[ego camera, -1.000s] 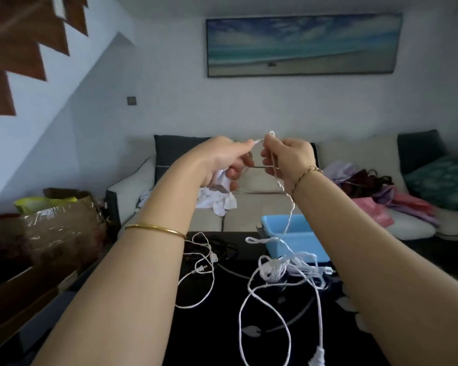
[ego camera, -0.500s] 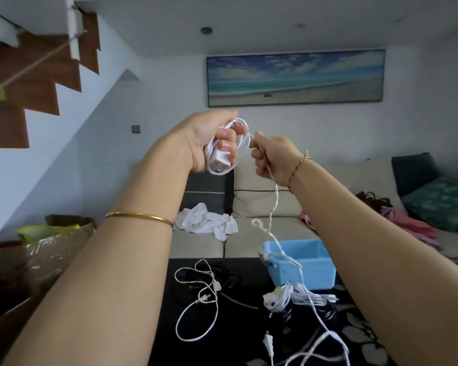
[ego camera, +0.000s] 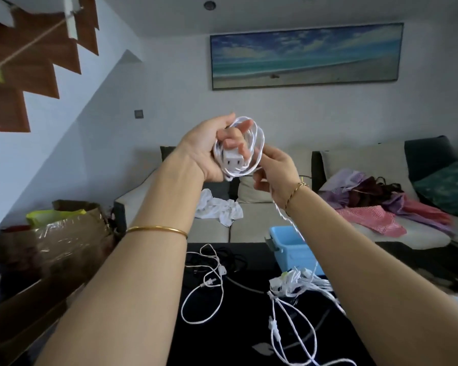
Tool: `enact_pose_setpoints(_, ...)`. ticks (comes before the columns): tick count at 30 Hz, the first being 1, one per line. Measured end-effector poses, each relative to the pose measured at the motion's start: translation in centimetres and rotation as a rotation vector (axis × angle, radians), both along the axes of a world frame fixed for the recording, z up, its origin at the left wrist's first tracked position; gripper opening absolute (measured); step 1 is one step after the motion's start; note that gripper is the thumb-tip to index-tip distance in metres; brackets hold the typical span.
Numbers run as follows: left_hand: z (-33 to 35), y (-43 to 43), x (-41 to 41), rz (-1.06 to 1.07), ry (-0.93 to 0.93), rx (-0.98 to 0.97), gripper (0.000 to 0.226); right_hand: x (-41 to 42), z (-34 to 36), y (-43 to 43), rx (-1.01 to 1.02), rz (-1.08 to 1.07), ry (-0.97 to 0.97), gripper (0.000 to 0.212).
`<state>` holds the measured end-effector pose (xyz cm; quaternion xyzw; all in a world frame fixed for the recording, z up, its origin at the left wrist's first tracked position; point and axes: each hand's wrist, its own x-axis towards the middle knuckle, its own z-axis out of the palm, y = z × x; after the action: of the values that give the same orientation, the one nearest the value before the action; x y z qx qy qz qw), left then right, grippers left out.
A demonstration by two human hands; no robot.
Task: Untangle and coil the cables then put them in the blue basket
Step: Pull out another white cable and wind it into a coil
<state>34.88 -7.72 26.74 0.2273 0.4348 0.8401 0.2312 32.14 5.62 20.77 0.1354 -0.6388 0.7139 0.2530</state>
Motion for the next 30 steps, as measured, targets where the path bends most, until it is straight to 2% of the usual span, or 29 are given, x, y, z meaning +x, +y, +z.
enact_pose_setpoints(4, -3.9, 0.3, -2.6, 0.002, -0.128, 0.21, 0.037, -1.3, -3.4, 0.2, 0.106, -0.006, -0.055, 0.025)
enact_pose_setpoints(7, -7.3, 0.4, -4.8, 0.119, -0.124, 0.209, 0.036, -2.7, -5.9, 0.1, 0.127, 0.003, -0.131, 0.034)
enact_pose_setpoints(10, -10.7, 0.7, -6.8, 0.102, -0.216, 0.318, 0.031, -4.3, -9.0, 0.0, 0.127, 0.05, -0.249, 0.041)
enact_pose_setpoints(12, -12.7, 0.9, -8.1, 0.102, -0.279, 0.389, 0.029, -5.2, -11.2, -0.1, 0.153, 0.082, -0.311, 0.041)
enact_pose_setpoints(15, -14.9, 0.8, -10.2, 0.175, -0.318, 0.438, 0.041, -6.1, -14.5, 0.0, 0.233, 0.102, -0.366, 0.03)
enact_pose_setpoints(19, -16.8, 1.0, -11.6, 0.31, -0.3, 0.409, 0.028, -6.8, -18.5, 0.3, 0.289, 0.153, -0.459, 0.02)
enact_pose_setpoints(22, -18.7, 1.1, -12.7, 0.294, -0.265, 0.375, 0.032, -6.6, -20.1, 0.0, 0.331, 0.221, -0.491, 0.021)
enact_pose_setpoints(26, -21.1, 1.4, -14.4, 0.38, -0.17, 0.062, 0.044, -6.9, -20.2, -0.3, 0.447, 0.267, -0.495, 0.02)
enact_pose_setpoints(30, -22.8, 1.2, -14.9, 0.51, -0.043, -0.123, 0.035, -6.9, -20.1, -0.1, 0.466, 0.267, -0.575, 0.02)
